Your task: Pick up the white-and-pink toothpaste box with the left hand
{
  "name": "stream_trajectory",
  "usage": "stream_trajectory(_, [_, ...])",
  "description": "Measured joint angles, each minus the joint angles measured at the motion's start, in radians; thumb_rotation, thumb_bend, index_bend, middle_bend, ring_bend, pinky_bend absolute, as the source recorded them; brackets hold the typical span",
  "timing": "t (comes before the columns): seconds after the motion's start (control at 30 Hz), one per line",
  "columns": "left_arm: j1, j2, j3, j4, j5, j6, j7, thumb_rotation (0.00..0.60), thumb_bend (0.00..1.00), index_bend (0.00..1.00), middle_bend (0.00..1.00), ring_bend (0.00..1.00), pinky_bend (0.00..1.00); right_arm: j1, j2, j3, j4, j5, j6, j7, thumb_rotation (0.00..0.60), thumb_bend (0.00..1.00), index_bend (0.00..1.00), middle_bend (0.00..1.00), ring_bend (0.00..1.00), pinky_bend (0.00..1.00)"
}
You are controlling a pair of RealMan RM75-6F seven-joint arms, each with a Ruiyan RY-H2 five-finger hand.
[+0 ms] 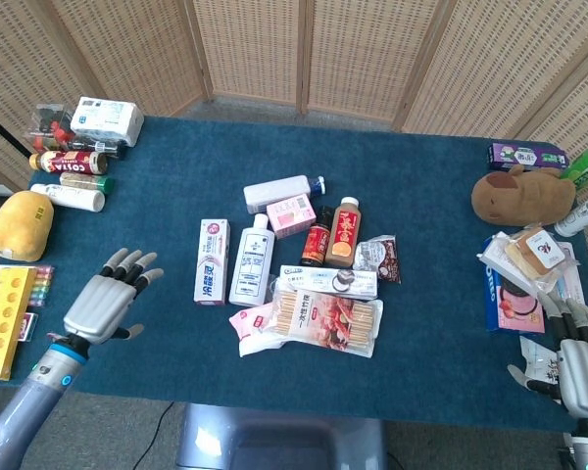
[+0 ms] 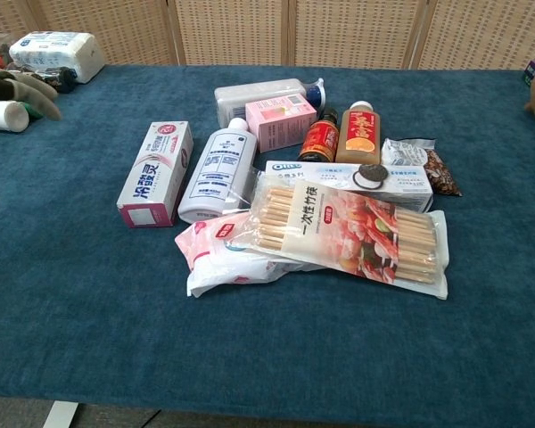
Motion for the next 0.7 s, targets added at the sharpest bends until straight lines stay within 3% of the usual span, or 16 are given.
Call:
stream_trajectory(0.17, [-0.093, -0.104, -0.017, 0.074, -0.062, -0.094, 0.028, 0.600, 0.21, 0.17, 0.06, 0.00, 0.00, -0.017, 0.017, -0.003, 0.001, -0.006, 0.018, 0.015, 0.600, 0.04, 0.00, 0.00, 0.00, 0.00])
stream_trajectory(0.43, [-0.202, -0.245, -0.018, 0.159, -0.134, -0.156, 0.137, 0.600, 0.21, 0.15, 0.05, 0.00, 0.00, -0.038, 0.033, -0.001, 0.007, -0.010, 0.044, 0.040, 0.600, 0.04, 0.00, 0.00, 0.00, 0.00])
stream_trajectory(0.7, [-0.272, -0.314, 0.003, 0.208, -0.200, -0.187, 0.204, 0.600, 0.21, 0.15, 0.05, 0.00, 0.00, -0.054, 0.042, 0.004, 0.019, -0.007, 0.060, 0.063, 0.600, 0.04, 0.00, 0.00, 0.00, 0.00])
